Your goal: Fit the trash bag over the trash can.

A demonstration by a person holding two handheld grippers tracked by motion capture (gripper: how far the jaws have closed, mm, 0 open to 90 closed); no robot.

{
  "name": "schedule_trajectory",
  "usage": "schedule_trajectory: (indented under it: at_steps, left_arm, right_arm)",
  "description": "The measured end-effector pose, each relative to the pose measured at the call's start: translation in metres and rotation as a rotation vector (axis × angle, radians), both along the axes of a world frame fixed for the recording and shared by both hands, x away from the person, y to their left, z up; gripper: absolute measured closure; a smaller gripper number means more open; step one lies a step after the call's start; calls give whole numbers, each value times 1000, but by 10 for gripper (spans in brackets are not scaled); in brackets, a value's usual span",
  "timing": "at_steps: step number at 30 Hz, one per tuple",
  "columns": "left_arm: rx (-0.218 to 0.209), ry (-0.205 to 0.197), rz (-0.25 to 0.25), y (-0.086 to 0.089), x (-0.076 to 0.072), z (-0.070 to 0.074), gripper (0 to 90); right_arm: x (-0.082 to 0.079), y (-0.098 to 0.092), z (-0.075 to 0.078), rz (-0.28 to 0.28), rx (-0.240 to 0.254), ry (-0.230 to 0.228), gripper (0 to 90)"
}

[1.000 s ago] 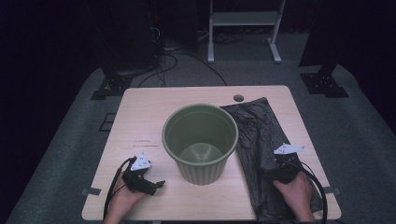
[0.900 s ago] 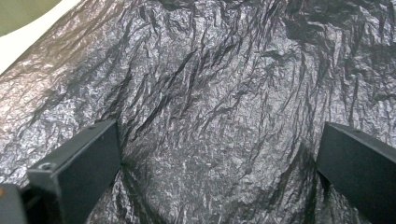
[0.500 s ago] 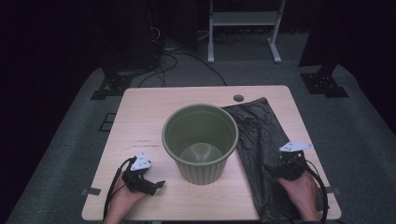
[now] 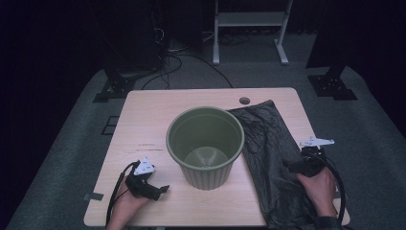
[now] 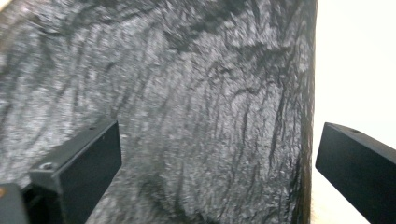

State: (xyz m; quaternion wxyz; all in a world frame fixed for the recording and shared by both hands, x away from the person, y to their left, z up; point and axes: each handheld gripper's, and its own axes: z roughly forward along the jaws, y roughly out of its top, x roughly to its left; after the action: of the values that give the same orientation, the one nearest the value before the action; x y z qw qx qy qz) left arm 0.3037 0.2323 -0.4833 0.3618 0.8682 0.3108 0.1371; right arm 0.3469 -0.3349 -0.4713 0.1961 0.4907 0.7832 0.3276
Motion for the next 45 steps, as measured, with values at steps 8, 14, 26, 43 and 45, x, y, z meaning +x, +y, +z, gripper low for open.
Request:
schedule_trajectory:
  at_steps: [8, 14, 26, 43, 45]
  left_arm:
    - [0, 0, 0, 0, 0, 0, 0]
    - [0, 0, 0, 0, 0, 0, 0]
    - [0, 0, 0, 0, 0, 0, 0]
    - [0, 0, 0, 0, 0, 0, 0]
    - [0, 0, 0, 0, 0, 0, 0]
  right_arm:
    - [3, -1, -7, 15, -7, 29, 246]
    - [0, -1, -4, 54, 0, 13, 656]
    - [-3, 4, -3, 120, 17, 25, 885]
    - [-6, 36, -3, 247, 65, 59, 788]
    - [-5, 39, -3, 241, 74, 63, 667]
